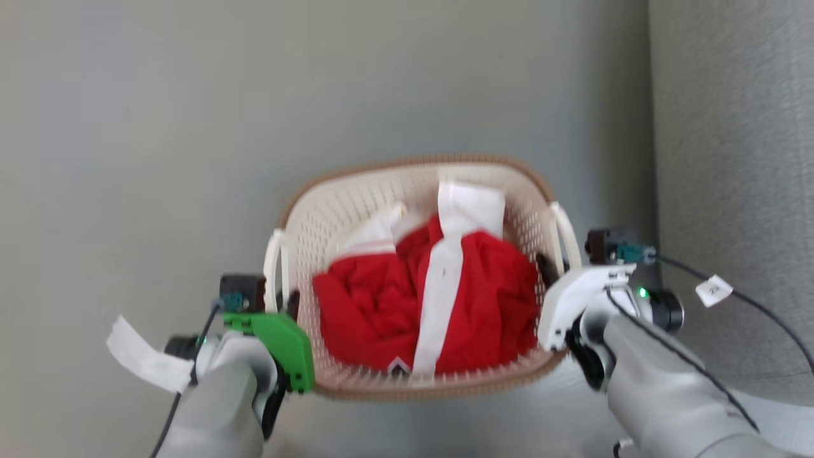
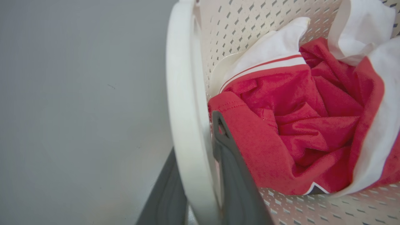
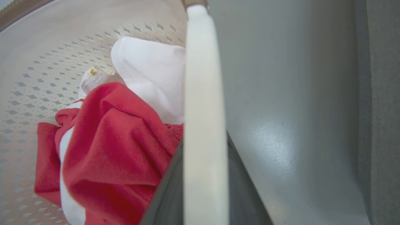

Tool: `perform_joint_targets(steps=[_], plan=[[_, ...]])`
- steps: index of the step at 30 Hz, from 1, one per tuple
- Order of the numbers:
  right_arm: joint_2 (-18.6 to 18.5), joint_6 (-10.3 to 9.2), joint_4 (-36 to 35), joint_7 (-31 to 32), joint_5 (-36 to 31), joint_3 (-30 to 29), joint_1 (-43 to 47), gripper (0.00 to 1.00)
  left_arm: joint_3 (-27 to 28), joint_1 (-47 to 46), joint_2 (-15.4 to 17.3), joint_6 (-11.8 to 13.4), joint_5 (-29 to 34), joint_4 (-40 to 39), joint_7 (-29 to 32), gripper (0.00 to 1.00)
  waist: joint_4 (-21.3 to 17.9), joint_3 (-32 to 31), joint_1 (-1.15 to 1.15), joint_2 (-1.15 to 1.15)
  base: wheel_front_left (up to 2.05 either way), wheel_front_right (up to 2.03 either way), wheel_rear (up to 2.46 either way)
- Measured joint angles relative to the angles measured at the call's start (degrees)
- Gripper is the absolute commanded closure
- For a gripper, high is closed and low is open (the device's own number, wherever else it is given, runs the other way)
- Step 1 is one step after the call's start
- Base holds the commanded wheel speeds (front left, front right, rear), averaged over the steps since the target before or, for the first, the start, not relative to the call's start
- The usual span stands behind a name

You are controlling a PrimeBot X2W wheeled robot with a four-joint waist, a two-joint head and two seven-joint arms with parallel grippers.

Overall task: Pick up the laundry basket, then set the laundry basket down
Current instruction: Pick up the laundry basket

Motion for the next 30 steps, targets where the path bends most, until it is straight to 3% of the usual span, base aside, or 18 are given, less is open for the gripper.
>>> perform_joint_targets(steps=[20,30], plan=[[0.1,-0.07,0.1,8.5,7.0,7.4,10.3,1.0,-2.9,9.9,-0.1,-1.8,-2.6,3.3,5.2,1.0,-1.5,-14.7,0.0,0.0,0.0,0.0,0.0],[-0.2,-1.48,-1.3,10.3,9.9,10.3,15.5,1.0,-4.4,14.1,0.0,-2.0,-3.7,4.0,6.3,1.0,-2.3,-22.0,0.0,0.0,0.0,0.0,0.0]])
